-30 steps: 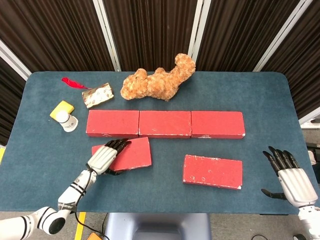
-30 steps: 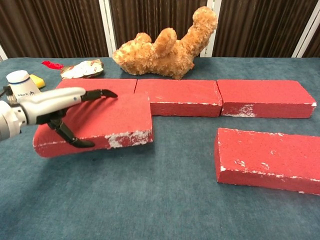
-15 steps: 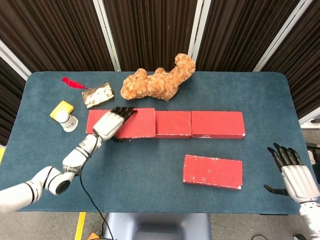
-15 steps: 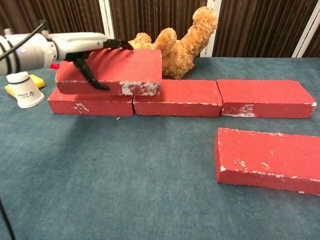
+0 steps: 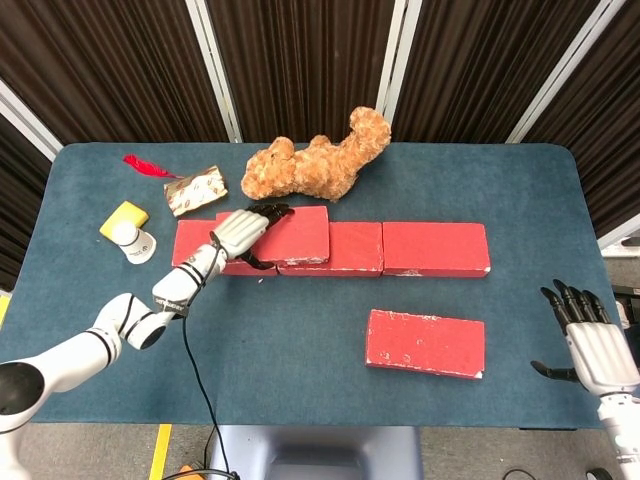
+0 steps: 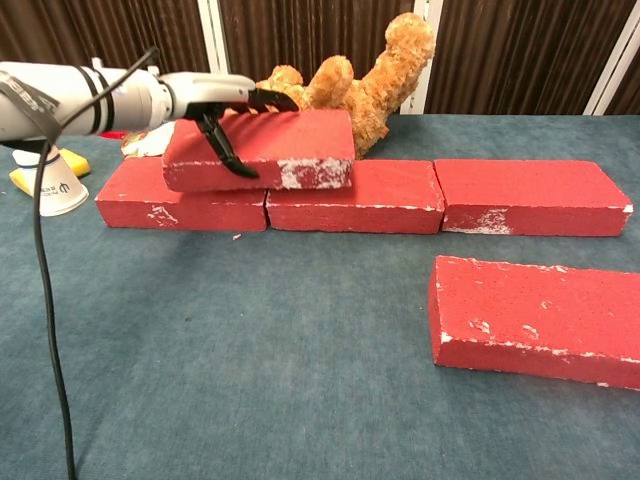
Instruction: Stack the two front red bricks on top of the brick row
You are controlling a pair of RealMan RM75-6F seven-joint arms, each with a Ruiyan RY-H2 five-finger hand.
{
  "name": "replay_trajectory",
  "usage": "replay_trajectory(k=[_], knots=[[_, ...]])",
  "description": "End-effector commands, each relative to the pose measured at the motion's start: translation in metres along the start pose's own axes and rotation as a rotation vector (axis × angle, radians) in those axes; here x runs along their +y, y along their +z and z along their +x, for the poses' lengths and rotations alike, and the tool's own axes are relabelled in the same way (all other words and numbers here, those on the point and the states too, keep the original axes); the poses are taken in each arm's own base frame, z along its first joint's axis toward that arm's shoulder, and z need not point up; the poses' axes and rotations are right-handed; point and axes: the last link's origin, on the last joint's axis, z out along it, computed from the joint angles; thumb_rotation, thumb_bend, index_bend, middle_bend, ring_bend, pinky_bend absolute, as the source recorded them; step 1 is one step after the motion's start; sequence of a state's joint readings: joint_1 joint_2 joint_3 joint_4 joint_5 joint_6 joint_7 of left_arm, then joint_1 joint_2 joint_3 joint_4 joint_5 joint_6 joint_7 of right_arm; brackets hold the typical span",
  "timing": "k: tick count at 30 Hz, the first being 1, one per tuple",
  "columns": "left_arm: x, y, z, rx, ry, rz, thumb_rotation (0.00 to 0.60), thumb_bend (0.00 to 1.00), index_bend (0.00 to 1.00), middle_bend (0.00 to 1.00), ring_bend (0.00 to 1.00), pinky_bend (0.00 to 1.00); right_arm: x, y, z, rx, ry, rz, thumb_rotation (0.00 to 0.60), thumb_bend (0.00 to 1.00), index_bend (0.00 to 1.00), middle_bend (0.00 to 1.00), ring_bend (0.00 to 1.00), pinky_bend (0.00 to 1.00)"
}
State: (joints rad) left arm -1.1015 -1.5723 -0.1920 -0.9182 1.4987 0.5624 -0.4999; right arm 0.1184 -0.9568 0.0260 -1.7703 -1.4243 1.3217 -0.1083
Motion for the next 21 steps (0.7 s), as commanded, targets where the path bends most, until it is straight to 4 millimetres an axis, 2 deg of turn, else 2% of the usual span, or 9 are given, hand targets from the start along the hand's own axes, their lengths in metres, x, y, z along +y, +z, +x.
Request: replay_trajectory(k=[1,4,11,13,19,21], knots=[[0.005,0.006,-0.010,-0.018,0.008,-0.036,0.600,0.30,0.00,0.35,0.66,0.84,0.000,0.000,0.000,0.001,0.000,-0.003,0.533,0.11,0.00,0.00,0.00,0.00],[0.005,0.009,-0.011,-0.007,0.030,-0.058,0.600,0.30,0.00,0.34,0.63,0.74,0.001,0.000,0.000,0.000,-0.001,-0.005,0.534,0.11,0.00,0.00,0.00,0.00],[0.003,0.015,-0.012,-0.005,0.049,-0.072,0.600,0.30,0.00,0.34,0.56,0.58,0.003,-0.001,0.001,0.010,-0.004,-0.021,0.534,0.11,0.00,0.00,0.00,0.00],[0.001,0.016,-0.012,-0.008,0.049,-0.071,0.600,0.30,0.00,0.33,0.51,0.51,0.004,-0.001,0.001,0.011,-0.005,-0.025,0.534,0.11,0.00,0.00,0.00,0.00],[-0.002,0.016,-0.013,-0.013,0.046,-0.067,0.600,0.30,0.00,0.33,0.38,0.39,0.004,0.000,0.001,0.006,-0.009,-0.028,0.534,0.11,0.00,0.00,0.00,0.00],[-0.003,0.017,-0.012,-0.008,0.047,-0.066,0.600,0.30,0.00,0.31,0.31,0.32,0.004,0.000,0.000,0.003,-0.012,-0.029,0.533,0.11,0.00,0.00,0.00,0.00]])
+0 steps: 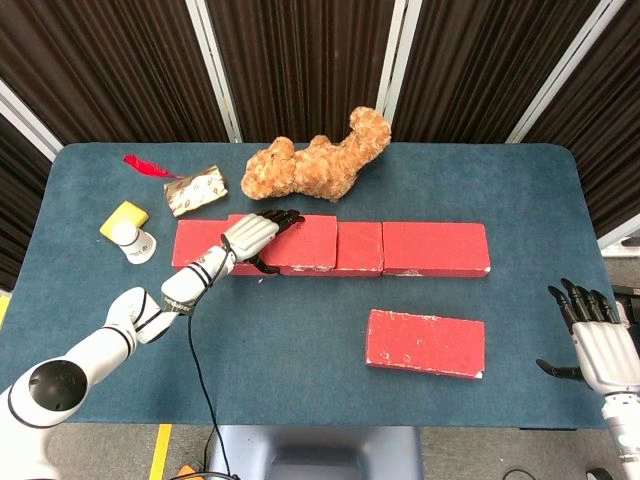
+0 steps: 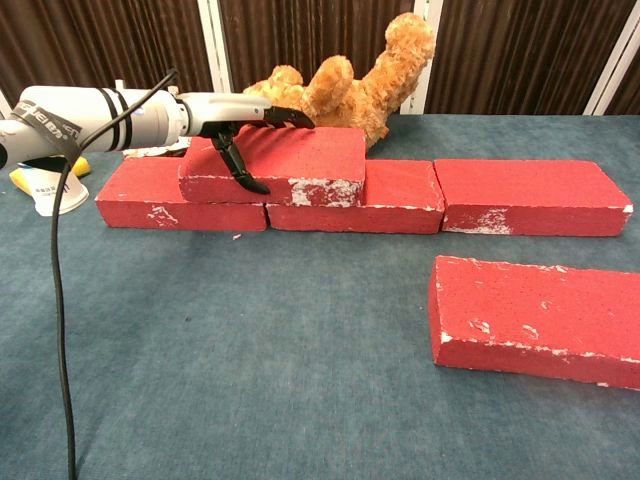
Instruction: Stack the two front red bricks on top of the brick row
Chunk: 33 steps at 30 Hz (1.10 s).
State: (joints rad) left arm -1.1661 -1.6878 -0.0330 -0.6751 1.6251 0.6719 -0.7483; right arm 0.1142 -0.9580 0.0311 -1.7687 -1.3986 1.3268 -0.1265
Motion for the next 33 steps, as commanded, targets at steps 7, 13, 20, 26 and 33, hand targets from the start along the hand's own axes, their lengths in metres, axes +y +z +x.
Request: replay_trajectory(k=[7,13,20,26,33], knots=[[-0.0043,-0.0002,0.0021,0.006,-0.011,0.016,0.600,0.30,0.00,0.25,0.18,0.25,-0.0008,0.0001,-0.0012,-0.006,-0.007,-0.001,0.533,0.11,0.00,0.00,0.00,0.00],[-0.0058,-0.0029,0.0005,-0.013,-0.030,0.023,0.600,0.30,0.00,0.18,0.04,0.17,-0.0006,0.0002,-0.0017,-0.009,-0.012,-0.006,0.533,0.11,0.00,0.00,0.00,0.00],[-0.0062,-0.0040,0.0004,-0.023,-0.037,0.024,0.600,0.28,0.00,0.01,0.00,0.12,-0.0006,0.0010,-0.0018,-0.011,-0.014,-0.011,0.532,0.11,0.00,0.00,0.00,0.00],[-0.0080,-0.0040,0.0031,-0.008,-0.031,0.031,0.600,0.27,0.00,0.00,0.00,0.09,-0.0009,0.0003,-0.0016,-0.010,-0.016,-0.013,0.534,0.11,0.00,0.00,0.00,0.00],[-0.0095,-0.0070,0.0025,-0.029,-0.033,0.039,0.600,0.27,0.00,0.00,0.00,0.09,-0.0020,0.0004,-0.0027,-0.010,-0.019,-0.012,0.534,0.11,0.00,0.00,0.00,0.00]])
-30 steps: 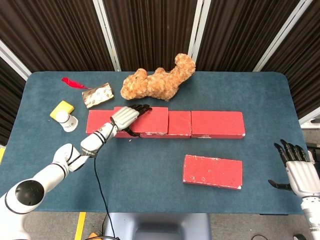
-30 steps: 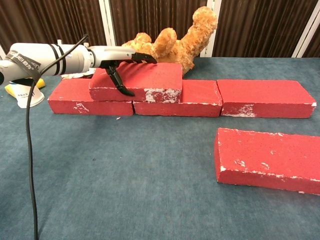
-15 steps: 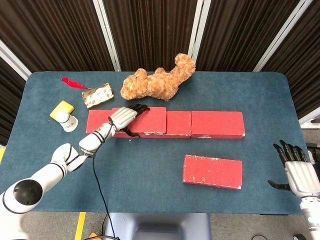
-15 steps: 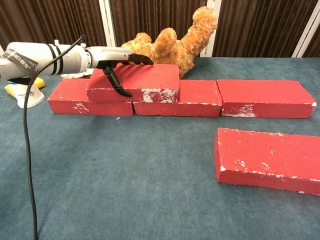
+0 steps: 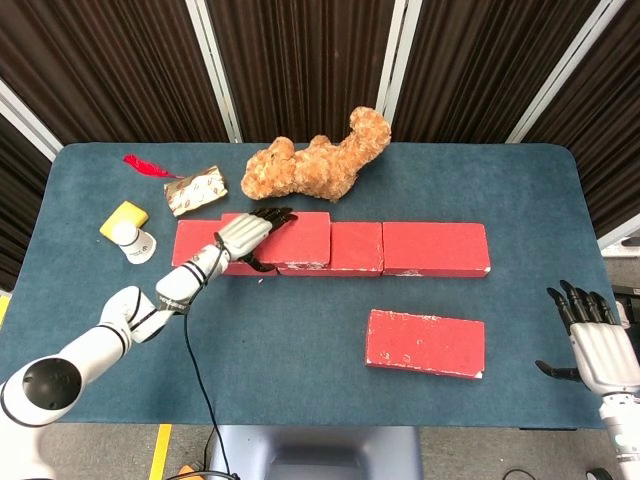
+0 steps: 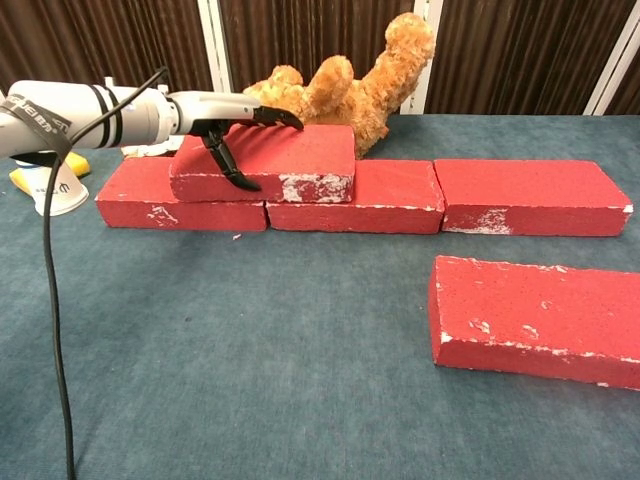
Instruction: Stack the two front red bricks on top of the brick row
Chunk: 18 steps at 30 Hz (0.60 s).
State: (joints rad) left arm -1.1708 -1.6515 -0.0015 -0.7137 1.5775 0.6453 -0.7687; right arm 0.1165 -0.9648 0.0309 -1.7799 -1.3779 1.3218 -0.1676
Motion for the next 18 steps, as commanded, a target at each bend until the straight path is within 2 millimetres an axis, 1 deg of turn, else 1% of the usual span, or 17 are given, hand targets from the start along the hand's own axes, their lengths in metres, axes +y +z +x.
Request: replay_trajectory(k=[1,5,10,18], knots=[[-0.0008,-0.0009,0.0005,-0.003,0.007,0.003,0.600,0.27,0.00,0.00,0.00,0.09,-0.0004,0.0000,-0.0003,-0.001,-0.001,0.001,0.534,0.11,0.00,0.00,0.00,0.00],[-0.0019,-0.0012,0.0013,-0.005,-0.004,0.014,0.600,0.26,0.00,0.00,0.00,0.09,-0.0005,-0.0003,-0.0001,0.000,-0.001,0.000,0.533,0.11,0.00,0.00,0.00,0.00],[-0.0034,-0.0020,0.0013,-0.014,-0.011,0.030,0.600,0.23,0.00,0.00,0.00,0.09,-0.0005,-0.0006,0.0000,0.001,-0.001,-0.002,0.535,0.11,0.00,0.00,0.00,0.00],[-0.0011,-0.0048,0.0010,-0.018,0.008,0.023,0.600,0.23,0.00,0.00,0.00,0.09,-0.0011,-0.0012,0.0009,0.014,0.004,0.005,0.534,0.11,0.00,0.00,0.00,0.00]])
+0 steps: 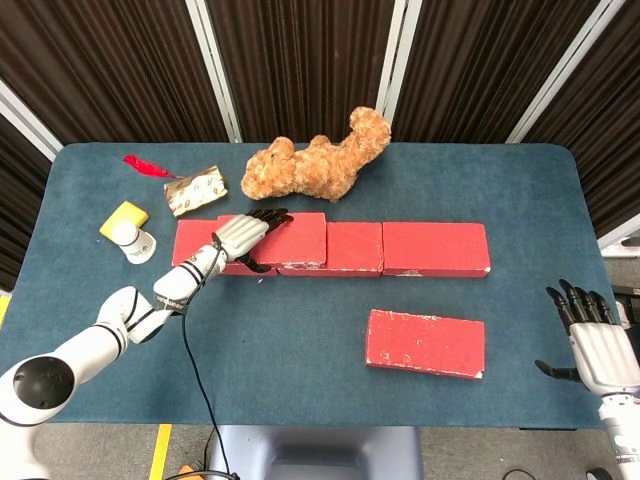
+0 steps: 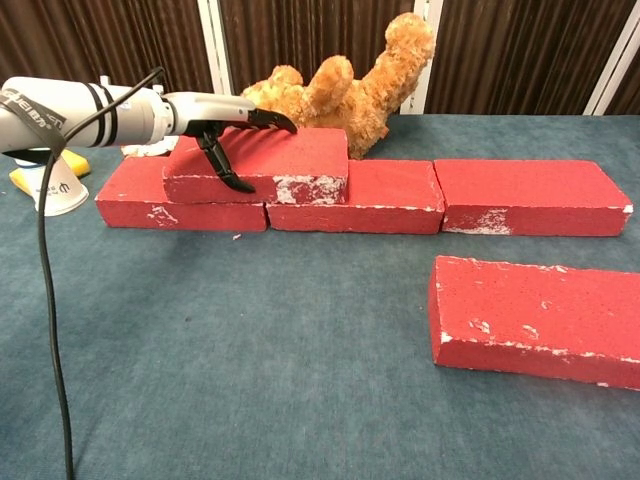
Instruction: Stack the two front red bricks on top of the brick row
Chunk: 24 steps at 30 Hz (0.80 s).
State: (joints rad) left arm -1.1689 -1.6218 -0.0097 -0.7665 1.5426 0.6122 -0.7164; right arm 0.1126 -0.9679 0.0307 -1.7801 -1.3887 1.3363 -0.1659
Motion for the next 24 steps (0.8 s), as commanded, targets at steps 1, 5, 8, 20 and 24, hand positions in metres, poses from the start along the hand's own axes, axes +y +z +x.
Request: replay_trajectory(k=[1,5,8,20,24], knots=[[0.0010,-0.0012,0.0005,-0.001,0.004,-0.001,0.600,0.23,0.00,0.00,0.00,0.09,0.0002,-0.0001,0.0000,0.002,0.002,-0.001,0.534,0.11,0.00,0.00,0.00,0.00],[0.0027,-0.0022,0.0016,0.011,0.017,-0.010,0.600,0.22,0.00,0.00,0.00,0.08,-0.0001,-0.0005,-0.0003,0.001,0.000,-0.002,0.534,0.11,0.00,0.00,0.00,0.00],[0.0020,-0.0030,0.0020,0.010,0.018,-0.007,0.600,0.22,0.00,0.00,0.00,0.08,-0.0008,-0.0008,0.0002,0.004,0.003,0.002,0.534,0.11,0.00,0.00,0.00,0.00],[-0.0001,-0.0057,0.0024,0.003,0.030,0.007,0.600,0.22,0.00,0.00,0.00,0.04,-0.0014,-0.0021,0.0015,0.023,0.014,0.018,0.550,0.11,0.00,0.00,0.00,0.00],[-0.0012,-0.0051,0.0019,0.011,0.024,0.019,0.600,0.21,0.00,0.00,0.00,0.01,-0.0012,-0.0024,0.0020,0.027,0.015,0.016,0.550,0.11,0.00,0.00,0.00,0.00]])
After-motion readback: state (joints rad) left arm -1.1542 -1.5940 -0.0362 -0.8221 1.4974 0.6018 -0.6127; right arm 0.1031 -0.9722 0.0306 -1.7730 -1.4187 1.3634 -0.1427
